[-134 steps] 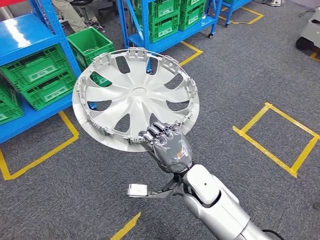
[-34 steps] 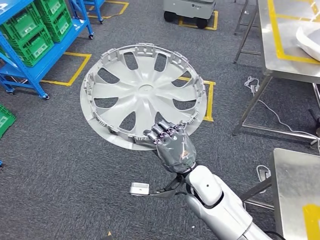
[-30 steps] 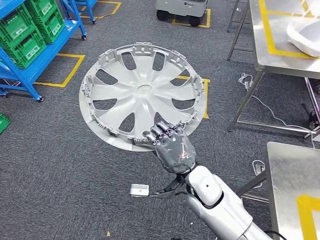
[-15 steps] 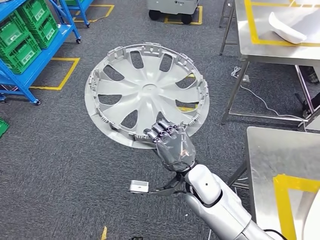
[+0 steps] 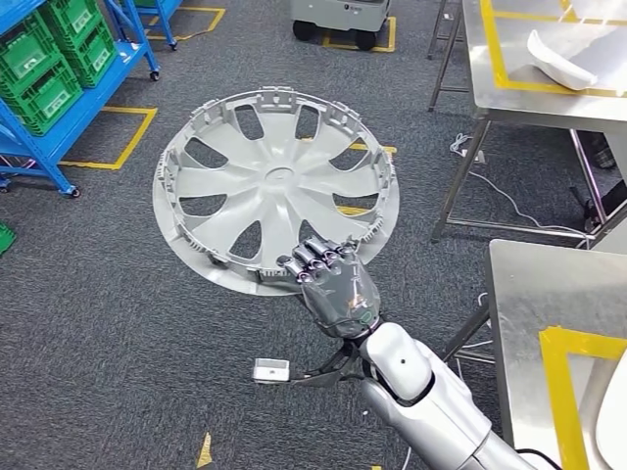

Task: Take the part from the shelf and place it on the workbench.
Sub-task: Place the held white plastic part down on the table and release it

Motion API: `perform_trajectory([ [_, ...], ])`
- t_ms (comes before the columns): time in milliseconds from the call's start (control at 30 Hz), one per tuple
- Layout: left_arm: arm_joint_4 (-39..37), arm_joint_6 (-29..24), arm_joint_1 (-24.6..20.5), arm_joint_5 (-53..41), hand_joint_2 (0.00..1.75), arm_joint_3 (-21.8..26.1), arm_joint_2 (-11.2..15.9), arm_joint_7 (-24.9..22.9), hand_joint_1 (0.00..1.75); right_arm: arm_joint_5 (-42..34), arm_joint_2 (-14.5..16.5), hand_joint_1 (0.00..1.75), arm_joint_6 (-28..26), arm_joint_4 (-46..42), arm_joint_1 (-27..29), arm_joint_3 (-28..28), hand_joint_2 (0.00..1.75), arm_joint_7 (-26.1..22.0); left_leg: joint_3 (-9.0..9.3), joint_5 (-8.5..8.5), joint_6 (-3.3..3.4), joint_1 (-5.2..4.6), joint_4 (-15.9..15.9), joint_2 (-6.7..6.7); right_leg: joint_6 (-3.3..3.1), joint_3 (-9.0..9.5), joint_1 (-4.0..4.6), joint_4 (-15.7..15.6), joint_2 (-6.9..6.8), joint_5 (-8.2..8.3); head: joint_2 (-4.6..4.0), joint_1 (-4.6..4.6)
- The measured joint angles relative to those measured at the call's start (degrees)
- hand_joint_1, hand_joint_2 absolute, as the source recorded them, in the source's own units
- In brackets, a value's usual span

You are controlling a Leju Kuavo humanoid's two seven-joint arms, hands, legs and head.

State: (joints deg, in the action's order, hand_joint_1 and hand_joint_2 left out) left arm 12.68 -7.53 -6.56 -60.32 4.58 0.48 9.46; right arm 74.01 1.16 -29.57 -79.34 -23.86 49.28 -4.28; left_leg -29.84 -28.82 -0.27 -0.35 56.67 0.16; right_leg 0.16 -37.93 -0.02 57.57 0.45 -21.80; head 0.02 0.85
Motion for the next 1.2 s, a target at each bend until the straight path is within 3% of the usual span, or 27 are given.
perform_trajectory([
  [900, 0.0, 0.7, -0.1, 0.0, 1.75, -0.3, -0.2, -1.0, 0.0, -0.4, 0.0, 1.75, 0.0, 0.1, 0.0, 0.0, 1.75, 0.1, -0.41, 0.16, 0.09, -0.01, 0.1, 0.01, 0.15, -0.4, -0.04, -0.1, 0.01, 0.24, 0.0, -0.02],
  [1067, 0.0, 0.8, -0.2, -0.1, 1.75, -0.3, -0.2, -1.1, 0.0, -1.9, 0.0, 1.75, 0.4, 0.2, 0.0, 0.0, 1.75, 0.0, -0.5, 0.18, 0.2, -0.2, 0.2, 0.0, 0.44, -0.44, -0.25, -0.1, -0.01, 0.45, 0.0, -0.04],
  [1200, 0.0, 0.8, -0.2, -0.1, 1.75, -0.3, -0.2, -1.2, 0.0, -2.4, 0.0, 1.75, 0.6, 0.2, 0.0, 0.0, 1.75, 0.0, -0.67, 0.35, 0.67, -0.47, 0.5, 0.01, 0.95, -0.48, -0.53, -0.3, 0.03, 0.78, 0.0, -0.05],
])
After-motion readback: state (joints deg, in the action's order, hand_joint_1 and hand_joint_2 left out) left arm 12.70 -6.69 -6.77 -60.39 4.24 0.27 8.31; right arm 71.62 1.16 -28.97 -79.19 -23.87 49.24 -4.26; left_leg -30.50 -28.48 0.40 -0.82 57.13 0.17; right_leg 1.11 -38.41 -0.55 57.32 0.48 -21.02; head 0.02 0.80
